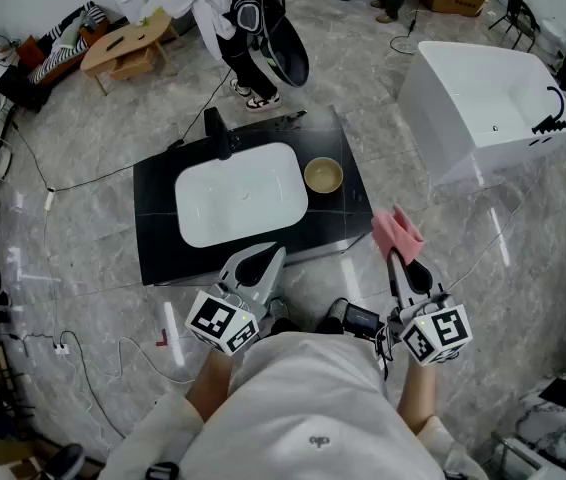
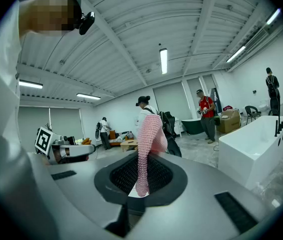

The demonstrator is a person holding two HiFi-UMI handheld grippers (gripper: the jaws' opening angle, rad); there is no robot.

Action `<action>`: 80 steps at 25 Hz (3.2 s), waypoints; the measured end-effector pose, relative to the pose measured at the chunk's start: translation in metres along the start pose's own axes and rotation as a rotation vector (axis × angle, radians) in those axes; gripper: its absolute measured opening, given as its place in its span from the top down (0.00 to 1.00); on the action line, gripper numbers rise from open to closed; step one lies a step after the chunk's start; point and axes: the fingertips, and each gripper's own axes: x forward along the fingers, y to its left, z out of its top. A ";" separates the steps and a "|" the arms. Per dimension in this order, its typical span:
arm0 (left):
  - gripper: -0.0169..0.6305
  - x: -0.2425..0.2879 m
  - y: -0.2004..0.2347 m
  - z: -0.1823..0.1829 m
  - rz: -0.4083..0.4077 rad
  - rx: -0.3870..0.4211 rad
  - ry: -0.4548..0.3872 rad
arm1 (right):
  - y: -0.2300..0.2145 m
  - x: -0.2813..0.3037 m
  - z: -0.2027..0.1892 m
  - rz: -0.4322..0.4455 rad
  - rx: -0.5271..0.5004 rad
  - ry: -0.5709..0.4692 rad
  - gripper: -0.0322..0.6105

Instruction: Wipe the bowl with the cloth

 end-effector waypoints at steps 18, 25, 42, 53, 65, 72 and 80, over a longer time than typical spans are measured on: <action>0.96 0.013 -0.015 -0.009 -0.012 -0.019 0.041 | -0.014 -0.012 0.010 -0.017 0.021 -0.065 0.93; 0.96 0.022 -0.024 -0.012 -0.008 -0.015 0.057 | -0.023 -0.019 0.010 0.005 0.009 -0.064 0.92; 0.96 0.061 -0.061 -0.031 0.097 -0.036 0.100 | -0.086 -0.044 -0.014 0.044 0.066 0.003 0.92; 0.96 0.053 -0.049 -0.052 0.156 -0.083 0.155 | -0.092 -0.031 -0.029 0.053 0.074 0.050 0.92; 0.96 0.072 0.015 -0.032 0.105 -0.046 0.136 | -0.083 0.018 -0.002 -0.009 0.028 0.033 0.92; 0.96 0.093 0.060 -0.026 0.049 -0.049 0.167 | -0.080 0.058 0.020 -0.064 0.003 0.009 0.92; 0.96 0.109 0.095 -0.040 -0.049 -0.083 0.218 | -0.070 0.090 0.024 -0.142 -0.005 0.009 0.92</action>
